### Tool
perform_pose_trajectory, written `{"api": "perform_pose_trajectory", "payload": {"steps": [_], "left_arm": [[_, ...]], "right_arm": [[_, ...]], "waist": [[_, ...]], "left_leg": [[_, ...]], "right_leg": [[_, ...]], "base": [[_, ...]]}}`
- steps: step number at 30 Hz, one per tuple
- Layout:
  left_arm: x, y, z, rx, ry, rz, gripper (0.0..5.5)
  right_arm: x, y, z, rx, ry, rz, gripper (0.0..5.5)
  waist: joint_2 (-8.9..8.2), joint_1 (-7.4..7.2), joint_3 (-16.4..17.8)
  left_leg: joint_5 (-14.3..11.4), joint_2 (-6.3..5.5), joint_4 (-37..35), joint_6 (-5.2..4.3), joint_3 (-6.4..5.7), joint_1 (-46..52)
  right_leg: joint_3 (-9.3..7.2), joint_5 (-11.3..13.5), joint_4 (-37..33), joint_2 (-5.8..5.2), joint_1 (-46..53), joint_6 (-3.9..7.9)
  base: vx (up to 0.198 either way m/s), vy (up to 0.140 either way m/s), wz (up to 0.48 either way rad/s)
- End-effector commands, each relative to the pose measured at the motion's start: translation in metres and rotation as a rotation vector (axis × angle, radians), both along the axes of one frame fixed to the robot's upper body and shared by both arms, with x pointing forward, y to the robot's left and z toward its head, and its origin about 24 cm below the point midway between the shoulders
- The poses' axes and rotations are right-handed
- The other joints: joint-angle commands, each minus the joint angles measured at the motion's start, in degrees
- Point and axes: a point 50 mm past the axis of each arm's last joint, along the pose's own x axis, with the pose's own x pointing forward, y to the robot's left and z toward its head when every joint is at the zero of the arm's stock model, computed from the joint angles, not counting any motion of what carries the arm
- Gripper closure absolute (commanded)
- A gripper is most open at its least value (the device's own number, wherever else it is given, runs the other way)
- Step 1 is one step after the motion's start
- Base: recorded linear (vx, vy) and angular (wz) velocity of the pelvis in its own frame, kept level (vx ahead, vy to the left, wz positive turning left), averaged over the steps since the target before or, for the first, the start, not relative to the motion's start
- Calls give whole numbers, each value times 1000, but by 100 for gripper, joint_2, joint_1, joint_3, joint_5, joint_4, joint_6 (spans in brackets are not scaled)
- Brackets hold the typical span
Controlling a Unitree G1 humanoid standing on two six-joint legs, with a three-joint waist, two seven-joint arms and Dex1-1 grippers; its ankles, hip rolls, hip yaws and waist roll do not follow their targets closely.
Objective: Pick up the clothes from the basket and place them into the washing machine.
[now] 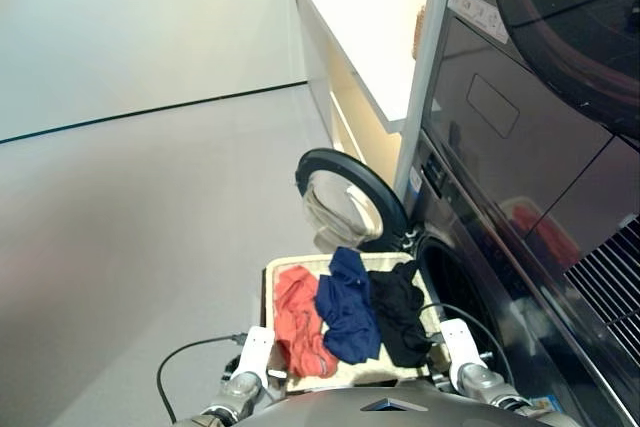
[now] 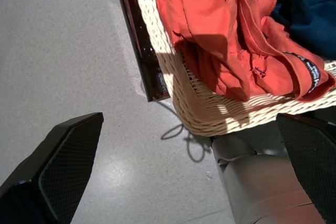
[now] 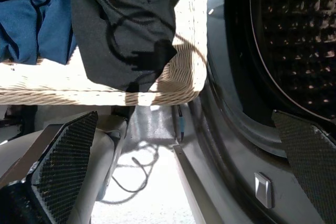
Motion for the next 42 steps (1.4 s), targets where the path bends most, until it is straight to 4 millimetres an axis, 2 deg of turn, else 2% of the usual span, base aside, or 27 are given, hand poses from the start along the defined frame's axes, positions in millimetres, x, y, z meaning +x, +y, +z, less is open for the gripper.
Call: {"api": "perform_pose_trajectory", "payload": {"steps": [1,10,15,19,22,26,28,32,37,42], "left_arm": [[18,6,5,21,-56,9,0],[13,2,3,15,-15,-30,0],[20,0,4,28,-26,-95,0],[34,0,8,44,-42,-149,0],[51,-3,14,73,-88,-268,0],[71,-3,23,100,-147,-333,0],[82,-5,29,112,-192,-374,0],[106,-13,41,130,-269,-440,0],[138,-19,60,174,-373,-468,0],[162,-22,77,216,-444,-465,0]], "right_arm": [[5,15,-1,18,-19,68,0],[7,20,-1,32,-11,99,0],[8,21,-1,32,-8,119,0],[18,25,2,31,-23,171,0],[30,30,6,35,-56,215,0],[45,37,11,45,-92,280,0],[55,39,16,47,-121,296,0],[89,46,34,46,-232,367,0],[141,64,71,51,-428,426,0],[178,86,107,69,-593,474,0]], "waist": [[-463,-26,42],[-449,-44,-16],[-439,-79,-53],[-432,-108,-60],[-421,-144,-16],[-396,-149,114],[-376,-152,213],[-339,-142,572],[-298,-133,1010],[-319,-119,1337]], "left_leg": [[-332,-401,256,-43,304,100],[-354,-394,248,-47,323,162],[-349,-387,191,-52,347,220],[-354,-378,183,-52,376,242],[-364,-380,196,-53,398,224],[-340,-377,227,-58,403,88],[-307,-374,245,-67,398,-61],[-262,-376,460,-83,371,-603],[-167,-385,653,-111,361,-1350],[-110,-413,870,-113,366,-1999]], "right_leg": [[-98,27,-1065,-94,757,491],[-96,4,-1084,-91,830,489],[-90,4,-1115,-91,866,498],[-56,1,-1098,-86,861,497],[-15,5,-1071,-84,821,500],[14,41,-1022,-93,644,499],[7,67,-995,-110,492,502],[24,155,-874,-155,0,495],[60,254,-646,-175,-787,482],[72,287,-365,-150,-1444,467]], "base": [[0,0,0],[0,0,0],[0,0,0],[0,0,0],[0,0,0],[0,0,0],[-73,12,-27],[-129,17,-19],[-135,15,-4],[-84,-8,-15]]}}
